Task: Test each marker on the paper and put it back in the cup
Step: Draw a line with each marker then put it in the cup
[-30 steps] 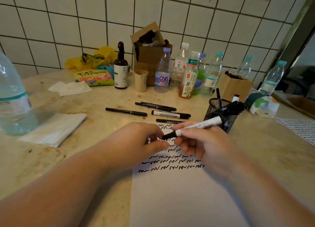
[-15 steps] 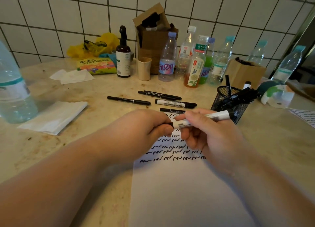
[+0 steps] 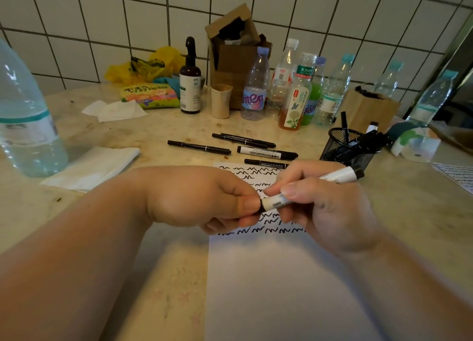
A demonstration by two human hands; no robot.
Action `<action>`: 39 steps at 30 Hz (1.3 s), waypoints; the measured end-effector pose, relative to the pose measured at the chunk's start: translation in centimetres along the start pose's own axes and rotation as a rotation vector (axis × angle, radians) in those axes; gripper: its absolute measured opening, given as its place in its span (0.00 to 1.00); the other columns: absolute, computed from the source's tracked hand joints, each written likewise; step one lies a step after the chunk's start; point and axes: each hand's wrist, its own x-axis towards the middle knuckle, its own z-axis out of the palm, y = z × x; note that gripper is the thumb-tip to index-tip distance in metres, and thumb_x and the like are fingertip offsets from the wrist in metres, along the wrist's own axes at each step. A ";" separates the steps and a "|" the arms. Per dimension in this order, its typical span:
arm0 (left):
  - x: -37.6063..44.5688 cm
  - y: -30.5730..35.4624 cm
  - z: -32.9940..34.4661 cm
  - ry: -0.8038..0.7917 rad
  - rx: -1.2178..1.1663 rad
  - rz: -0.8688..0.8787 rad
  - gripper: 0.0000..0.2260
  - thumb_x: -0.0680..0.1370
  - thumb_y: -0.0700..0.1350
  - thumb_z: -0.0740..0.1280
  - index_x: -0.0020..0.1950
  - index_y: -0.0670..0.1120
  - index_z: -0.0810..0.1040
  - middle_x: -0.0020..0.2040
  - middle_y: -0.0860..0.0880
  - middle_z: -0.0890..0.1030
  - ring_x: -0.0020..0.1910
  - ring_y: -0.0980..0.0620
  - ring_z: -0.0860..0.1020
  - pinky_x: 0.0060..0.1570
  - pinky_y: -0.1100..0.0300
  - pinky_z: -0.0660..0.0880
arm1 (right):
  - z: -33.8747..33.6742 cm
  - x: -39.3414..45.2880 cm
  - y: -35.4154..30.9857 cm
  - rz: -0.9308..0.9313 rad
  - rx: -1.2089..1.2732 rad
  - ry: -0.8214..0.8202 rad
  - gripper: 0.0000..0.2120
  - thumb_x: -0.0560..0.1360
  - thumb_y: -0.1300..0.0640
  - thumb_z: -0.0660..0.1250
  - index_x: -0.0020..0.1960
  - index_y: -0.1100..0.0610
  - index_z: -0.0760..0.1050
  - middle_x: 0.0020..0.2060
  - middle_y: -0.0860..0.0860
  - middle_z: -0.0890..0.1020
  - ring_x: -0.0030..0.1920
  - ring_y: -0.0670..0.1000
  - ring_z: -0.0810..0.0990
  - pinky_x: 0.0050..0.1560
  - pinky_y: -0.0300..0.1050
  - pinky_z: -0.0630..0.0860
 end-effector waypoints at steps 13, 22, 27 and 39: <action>0.3 -0.8 -1.2 0.698 0.568 -0.170 0.11 0.83 0.56 0.56 0.50 0.54 0.76 0.42 0.55 0.78 0.40 0.58 0.75 0.37 0.64 0.70 | -0.9 -0.3 -3.2 0.262 -0.098 0.381 0.16 0.79 0.57 0.65 0.34 0.61 0.81 0.22 0.55 0.74 0.19 0.47 0.64 0.19 0.36 0.57; 1.8 -2.6 -0.4 0.528 0.739 -0.223 0.12 0.80 0.58 0.62 0.54 0.54 0.80 0.45 0.54 0.80 0.44 0.55 0.77 0.48 0.53 0.77 | 4.1 -3.3 0.4 0.315 -0.072 0.055 0.06 0.73 0.52 0.71 0.41 0.55 0.82 0.30 0.56 0.82 0.30 0.52 0.77 0.31 0.46 0.71; 2.0 -3.1 -0.2 0.530 0.726 -0.185 0.13 0.79 0.59 0.63 0.50 0.53 0.81 0.41 0.54 0.80 0.40 0.57 0.76 0.41 0.57 0.75 | 4.6 -3.3 0.6 0.301 -0.100 0.037 0.07 0.77 0.58 0.70 0.40 0.55 0.82 0.31 0.58 0.83 0.28 0.53 0.78 0.30 0.47 0.74; 2.2 -3.3 -0.1 0.544 0.673 -0.204 0.13 0.79 0.60 0.63 0.46 0.54 0.81 0.38 0.54 0.80 0.38 0.55 0.77 0.38 0.55 0.75 | 4.5 -3.1 1.0 0.320 -0.199 0.034 0.07 0.75 0.55 0.70 0.40 0.55 0.81 0.32 0.56 0.85 0.29 0.52 0.83 0.32 0.46 0.78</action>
